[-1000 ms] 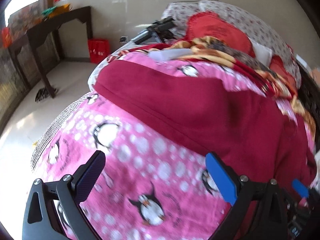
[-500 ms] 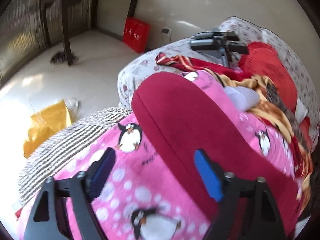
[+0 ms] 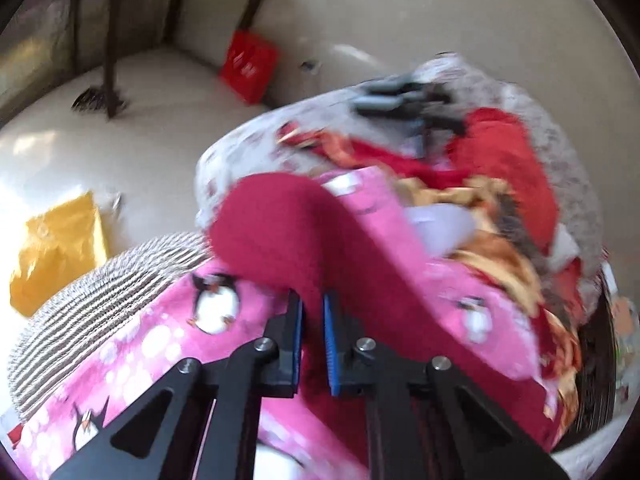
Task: Fold small clothes
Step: 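Grasp the sweatshirt sleeve with the left tool and lift it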
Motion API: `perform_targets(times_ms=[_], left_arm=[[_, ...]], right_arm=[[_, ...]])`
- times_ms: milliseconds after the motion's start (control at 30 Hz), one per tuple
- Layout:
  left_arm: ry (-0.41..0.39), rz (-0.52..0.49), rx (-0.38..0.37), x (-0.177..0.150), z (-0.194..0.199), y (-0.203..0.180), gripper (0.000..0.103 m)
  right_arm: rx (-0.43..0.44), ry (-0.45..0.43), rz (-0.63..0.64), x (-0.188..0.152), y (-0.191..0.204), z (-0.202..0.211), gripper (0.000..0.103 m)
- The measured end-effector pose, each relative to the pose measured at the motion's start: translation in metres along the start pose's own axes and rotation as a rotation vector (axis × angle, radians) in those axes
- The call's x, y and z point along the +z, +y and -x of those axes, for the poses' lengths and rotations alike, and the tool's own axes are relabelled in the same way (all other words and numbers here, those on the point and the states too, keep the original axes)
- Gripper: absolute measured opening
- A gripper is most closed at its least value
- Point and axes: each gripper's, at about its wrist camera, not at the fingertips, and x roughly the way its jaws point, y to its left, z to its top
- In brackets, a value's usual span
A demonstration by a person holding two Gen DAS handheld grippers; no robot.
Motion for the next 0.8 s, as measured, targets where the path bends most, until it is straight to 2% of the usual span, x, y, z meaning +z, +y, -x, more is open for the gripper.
perform_targets(times_ms=[133, 267, 400, 500, 567, 733, 767, 800], left_arm=[[-0.081, -0.176, -0.114, -0.027, 0.058, -0.063, 0.010], [-0.095, -0.350, -0.205, -0.069, 0.087, -0.126, 0.010], [-0.022, -0.495, -0.268, -0.123, 0.084, -0.180, 0.010], [0.040, -0.575, -0.269, -0.167, 0.067, -0.207, 0.010], [0.118, -0.617, -0.265, -0.199, 0.046, -0.218, 0.010], [0.201, -0.750, -0.208, -0.258, 0.024, -0.225, 0.014], [0.212, -0.767, -0.216, -0.264, 0.027, -0.222, 0.016], [0.221, -0.773, -0.226, -0.266, 0.028, -0.218, 0.025]], right_arm=[[0.010, -0.009, -0.050, 0.001, -0.014, 0.004, 0.036], [0.001, -0.038, -0.079, -0.001, -0.027, 0.016, 0.036], [-0.011, -0.053, -0.107, -0.007, -0.041, 0.026, 0.036], [-0.029, -0.057, -0.129, -0.012, -0.055, 0.032, 0.036], [-0.038, -0.058, -0.143, -0.015, -0.064, 0.035, 0.036], [-0.053, -0.062, -0.190, -0.020, -0.086, 0.042, 0.036], [-0.052, -0.064, -0.196, -0.021, -0.088, 0.044, 0.036], [-0.052, -0.069, -0.199, -0.020, -0.091, 0.046, 0.036]])
